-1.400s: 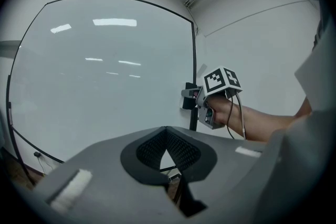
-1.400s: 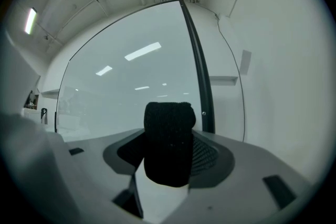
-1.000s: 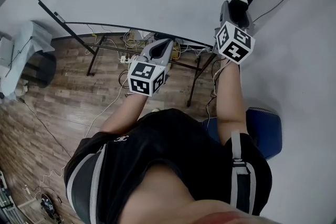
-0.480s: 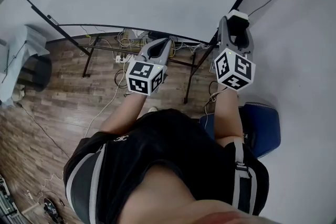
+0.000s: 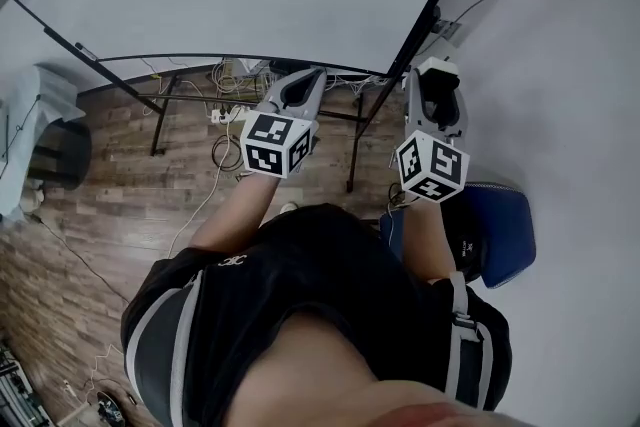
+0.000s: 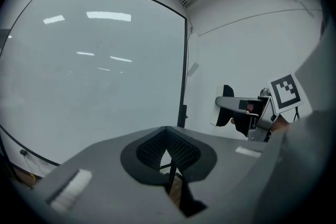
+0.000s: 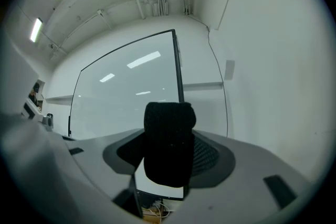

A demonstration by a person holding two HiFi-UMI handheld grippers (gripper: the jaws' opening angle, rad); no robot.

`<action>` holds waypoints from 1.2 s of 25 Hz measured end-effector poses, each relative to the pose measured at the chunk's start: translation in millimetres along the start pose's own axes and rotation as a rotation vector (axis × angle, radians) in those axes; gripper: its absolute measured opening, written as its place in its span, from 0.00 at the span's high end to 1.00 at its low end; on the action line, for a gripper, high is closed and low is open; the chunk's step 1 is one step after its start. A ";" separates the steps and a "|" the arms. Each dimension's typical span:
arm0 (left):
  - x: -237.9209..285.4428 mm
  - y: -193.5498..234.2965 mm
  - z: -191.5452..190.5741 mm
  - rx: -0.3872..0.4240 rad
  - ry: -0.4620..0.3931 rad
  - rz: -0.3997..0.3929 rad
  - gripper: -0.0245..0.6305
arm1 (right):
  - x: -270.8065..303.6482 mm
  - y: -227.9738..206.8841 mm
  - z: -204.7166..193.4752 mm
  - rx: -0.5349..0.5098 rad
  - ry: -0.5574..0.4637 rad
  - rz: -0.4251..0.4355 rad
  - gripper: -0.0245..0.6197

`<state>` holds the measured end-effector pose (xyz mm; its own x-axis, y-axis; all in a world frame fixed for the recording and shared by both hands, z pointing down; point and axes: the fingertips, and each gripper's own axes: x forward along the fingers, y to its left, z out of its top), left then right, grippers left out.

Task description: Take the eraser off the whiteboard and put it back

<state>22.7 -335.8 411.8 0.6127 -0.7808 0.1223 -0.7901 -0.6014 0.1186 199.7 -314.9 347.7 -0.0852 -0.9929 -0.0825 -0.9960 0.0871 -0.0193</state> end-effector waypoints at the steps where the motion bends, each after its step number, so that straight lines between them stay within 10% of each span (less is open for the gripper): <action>1: 2.3 -1.9 -1.2 -0.001 0.003 -0.007 0.95 | -1.1 -0.7 -3.1 0.000 0.007 -0.001 0.58; 30: 13.1 -11.0 7.1 0.011 -0.003 -0.023 0.95 | 6.2 0.7 -50.2 -0.005 0.110 0.031 0.58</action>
<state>39.3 -340.6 405.1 0.6306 -0.7673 0.1165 -0.7760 -0.6210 0.1107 197.1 -325.0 397.1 -0.1185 -0.9926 0.0268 -0.9929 0.1182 -0.0130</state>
